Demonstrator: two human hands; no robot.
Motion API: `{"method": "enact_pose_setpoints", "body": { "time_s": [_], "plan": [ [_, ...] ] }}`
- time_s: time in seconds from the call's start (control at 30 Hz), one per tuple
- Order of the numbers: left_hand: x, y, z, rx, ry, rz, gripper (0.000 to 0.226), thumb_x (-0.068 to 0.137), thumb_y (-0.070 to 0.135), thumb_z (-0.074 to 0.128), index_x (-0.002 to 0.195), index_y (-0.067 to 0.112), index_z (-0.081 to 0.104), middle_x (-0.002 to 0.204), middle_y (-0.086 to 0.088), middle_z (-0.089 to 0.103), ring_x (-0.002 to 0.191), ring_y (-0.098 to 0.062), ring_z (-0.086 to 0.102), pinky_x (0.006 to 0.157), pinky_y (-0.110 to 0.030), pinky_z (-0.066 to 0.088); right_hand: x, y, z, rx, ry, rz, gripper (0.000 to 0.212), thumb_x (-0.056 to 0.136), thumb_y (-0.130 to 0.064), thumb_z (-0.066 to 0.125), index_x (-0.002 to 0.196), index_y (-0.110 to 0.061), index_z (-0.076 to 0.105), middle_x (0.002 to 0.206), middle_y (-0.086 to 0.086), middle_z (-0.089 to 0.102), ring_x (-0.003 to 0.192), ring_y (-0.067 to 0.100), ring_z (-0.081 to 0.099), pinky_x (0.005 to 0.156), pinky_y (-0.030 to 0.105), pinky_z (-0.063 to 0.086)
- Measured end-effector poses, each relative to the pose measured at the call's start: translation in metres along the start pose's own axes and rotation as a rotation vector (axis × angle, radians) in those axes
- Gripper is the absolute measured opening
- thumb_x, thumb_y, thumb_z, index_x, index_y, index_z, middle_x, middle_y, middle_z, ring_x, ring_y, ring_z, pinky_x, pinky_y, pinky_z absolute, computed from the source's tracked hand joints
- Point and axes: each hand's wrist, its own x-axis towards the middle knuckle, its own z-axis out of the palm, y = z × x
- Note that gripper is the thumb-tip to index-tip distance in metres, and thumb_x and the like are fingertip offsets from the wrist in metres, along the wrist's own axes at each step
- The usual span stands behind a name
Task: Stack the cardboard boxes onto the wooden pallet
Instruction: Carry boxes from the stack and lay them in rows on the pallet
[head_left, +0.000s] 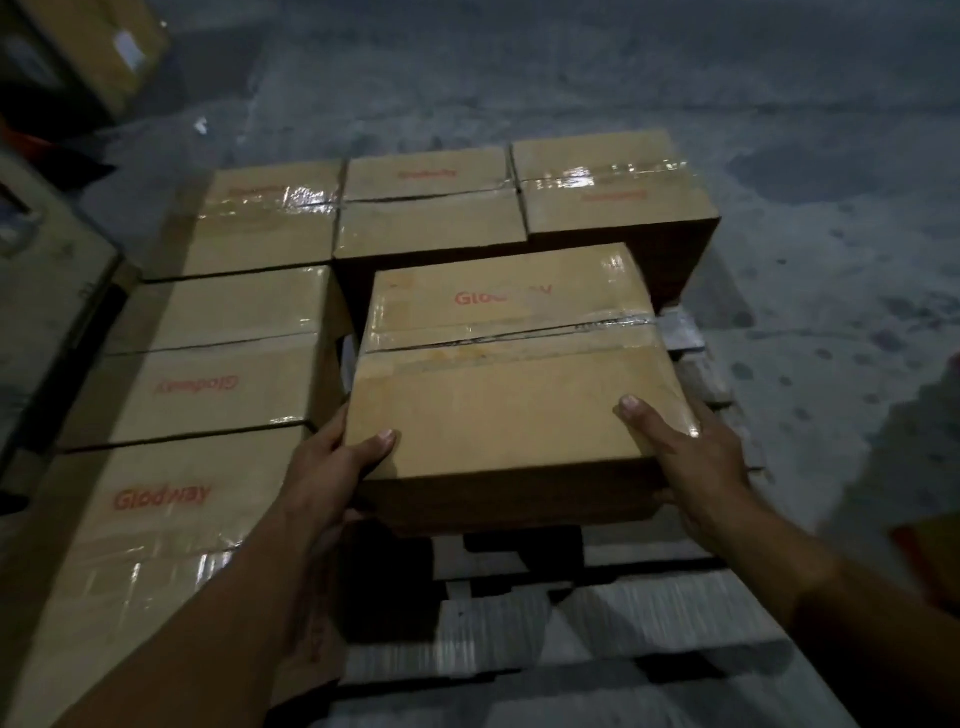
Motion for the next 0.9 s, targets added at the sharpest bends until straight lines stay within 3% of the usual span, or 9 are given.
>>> {"method": "enact_pose_setpoints", "body": {
  "time_s": [0.1, 0.2, 0.3, 0.4, 0.47, 0.6, 0.67, 0.77, 0.9],
  "plan": [
    [0.035, 0.001, -0.022, 0.043, 0.030, 0.001, 0.042, 0.091, 0.012, 0.070, 0.130, 0.028, 0.064, 0.114, -0.008, 0.072, 0.089, -0.028, 0.066, 0.047, -0.028, 0.050, 0.019, 0.007, 0.034, -0.020, -0.045, 0.022, 0.028, 0.077, -0.043, 0.082, 0.098, -0.044, 0.063, 0.104, -0.010, 0.068, 0.099, 0.015, 0.064, 0.092, 0.053, 0.055],
    [0.074, 0.009, -0.039, 0.124, 0.092, 0.038, 0.039, 0.087, 0.013, 0.075, 0.124, 0.026, 0.068, 0.106, -0.010, 0.075, 0.085, -0.028, 0.069, 0.066, -0.040, 0.057, 0.047, 0.018, 0.067, -0.048, -0.077, 0.060, 0.041, 0.078, -0.045, 0.081, 0.115, -0.036, 0.065, 0.109, -0.006, 0.070, 0.103, 0.019, 0.067, 0.089, 0.050, 0.058],
    [0.097, 0.016, -0.043, 0.144, 0.102, 0.098, 0.043, 0.085, 0.009, 0.076, 0.125, 0.022, 0.069, 0.109, -0.010, 0.075, 0.093, -0.029, 0.070, 0.092, -0.050, 0.056, 0.063, 0.016, 0.084, -0.029, -0.094, 0.057, 0.026, 0.082, -0.039, 0.079, 0.102, -0.044, 0.064, 0.106, -0.008, 0.070, 0.101, 0.018, 0.067, 0.090, 0.052, 0.058],
    [0.124, 0.016, -0.048, 0.214, 0.134, 0.111, 0.049, 0.083, 0.010, 0.078, 0.130, 0.018, 0.066, 0.113, -0.007, 0.073, 0.103, -0.029, 0.069, 0.098, -0.050, 0.054, 0.088, 0.019, 0.104, -0.066, -0.142, 0.053, 0.027, 0.085, -0.039, 0.076, 0.099, -0.053, 0.058, 0.105, -0.013, 0.066, 0.101, 0.015, 0.065, 0.090, 0.051, 0.058],
    [0.138, 0.015, -0.052, 0.268, 0.151, 0.100, 0.062, 0.076, 0.021, 0.084, 0.134, 0.018, 0.063, 0.118, -0.006, 0.072, 0.107, -0.028, 0.068, 0.100, -0.049, 0.053, 0.100, 0.021, 0.116, -0.077, -0.151, 0.051, 0.027, 0.085, -0.039, 0.076, 0.100, -0.053, 0.059, 0.105, -0.012, 0.068, 0.101, 0.016, 0.066, 0.089, 0.051, 0.058],
    [0.174, -0.006, -0.063, 0.347, 0.219, 0.074, 0.111, 0.041, 0.067, 0.088, 0.138, 0.025, 0.058, 0.128, -0.002, 0.068, 0.117, -0.025, 0.065, 0.102, -0.047, 0.051, 0.117, 0.043, 0.131, -0.095, -0.146, 0.069, 0.024, 0.084, -0.039, 0.077, 0.101, -0.051, 0.066, 0.102, -0.013, 0.075, 0.101, 0.015, 0.070, 0.087, 0.049, 0.060],
    [0.168, 0.002, -0.055, 0.405, 0.235, 0.078, 0.103, 0.047, 0.064, 0.086, 0.136, 0.020, 0.061, 0.126, -0.003, 0.069, 0.115, -0.024, 0.065, 0.102, -0.043, 0.052, 0.118, 0.053, 0.133, -0.088, -0.106, 0.100, 0.021, 0.084, -0.038, 0.077, 0.099, -0.047, 0.066, 0.102, -0.009, 0.075, 0.101, 0.016, 0.070, 0.088, 0.050, 0.059],
    [0.161, 0.005, -0.044, 0.511, 0.291, 0.082, 0.069, 0.076, 0.031, 0.084, 0.138, 0.014, 0.060, 0.122, -0.006, 0.069, 0.107, -0.022, 0.065, 0.090, -0.028, 0.051, 0.120, 0.065, 0.136, -0.084, -0.089, 0.121, 0.023, 0.084, -0.037, 0.078, 0.104, -0.042, 0.067, 0.107, -0.006, 0.073, 0.102, 0.016, 0.070, 0.088, 0.051, 0.059],
    [0.160, -0.011, -0.033, 0.671, 0.475, 0.121, 0.067, 0.079, 0.037, 0.082, 0.140, 0.022, 0.059, 0.117, -0.016, 0.063, 0.108, -0.034, 0.061, 0.093, -0.037, 0.052, 0.123, 0.072, 0.138, -0.142, -0.098, 0.106, 0.038, 0.083, -0.041, 0.078, 0.119, -0.038, 0.066, 0.112, -0.008, 0.073, 0.106, 0.016, 0.069, 0.090, 0.050, 0.058]
  ]
}}
